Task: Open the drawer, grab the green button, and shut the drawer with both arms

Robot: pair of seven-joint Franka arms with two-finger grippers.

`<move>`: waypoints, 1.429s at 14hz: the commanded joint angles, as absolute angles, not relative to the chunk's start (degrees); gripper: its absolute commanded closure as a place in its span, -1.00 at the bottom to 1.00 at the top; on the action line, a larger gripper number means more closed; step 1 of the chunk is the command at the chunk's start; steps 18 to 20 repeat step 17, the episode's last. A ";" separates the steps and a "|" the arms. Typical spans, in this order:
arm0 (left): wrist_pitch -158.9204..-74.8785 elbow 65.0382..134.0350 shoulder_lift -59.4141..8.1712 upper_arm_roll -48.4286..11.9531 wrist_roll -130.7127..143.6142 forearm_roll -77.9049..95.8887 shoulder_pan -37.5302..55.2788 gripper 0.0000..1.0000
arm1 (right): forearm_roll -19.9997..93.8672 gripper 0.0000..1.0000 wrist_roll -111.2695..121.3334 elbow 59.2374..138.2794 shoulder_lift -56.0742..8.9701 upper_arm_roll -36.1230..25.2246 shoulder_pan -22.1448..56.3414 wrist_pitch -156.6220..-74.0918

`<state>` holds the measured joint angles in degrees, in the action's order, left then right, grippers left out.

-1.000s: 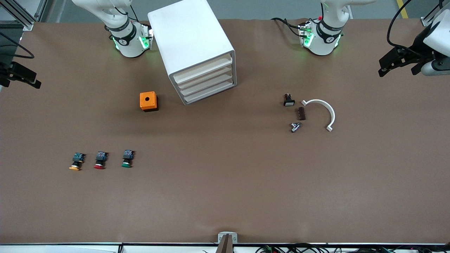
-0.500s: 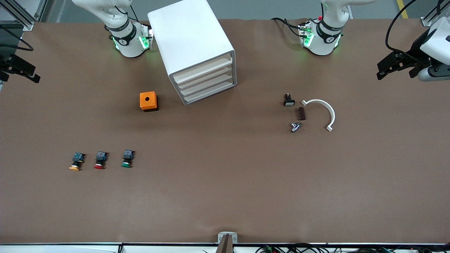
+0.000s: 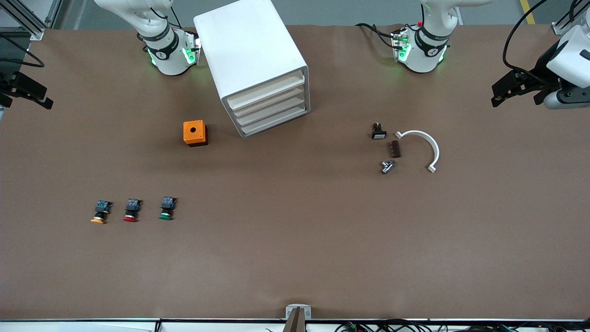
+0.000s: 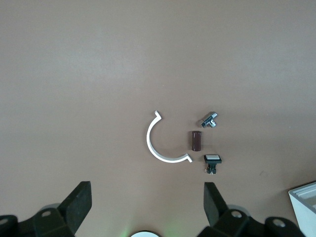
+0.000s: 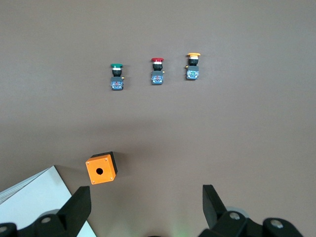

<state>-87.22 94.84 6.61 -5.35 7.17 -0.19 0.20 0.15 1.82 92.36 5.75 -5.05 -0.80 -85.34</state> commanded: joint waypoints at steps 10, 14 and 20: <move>-86.92 90.44 5.71 -5.27 6.86 -1.41 -0.09 -0.99 | 0.62 -1.00 1.85 93.60 7.82 -4.48 -1.58 -85.17; -86.84 89.30 4.57 -5.10 7.03 -1.49 -0.09 -0.99 | 0.62 -1.00 1.85 93.60 8.09 -4.48 -1.76 -84.99; -86.84 88.60 4.22 -5.10 7.21 -1.49 0.09 -0.99 | 0.62 -1.00 1.85 93.69 8.09 -4.48 -1.76 -84.99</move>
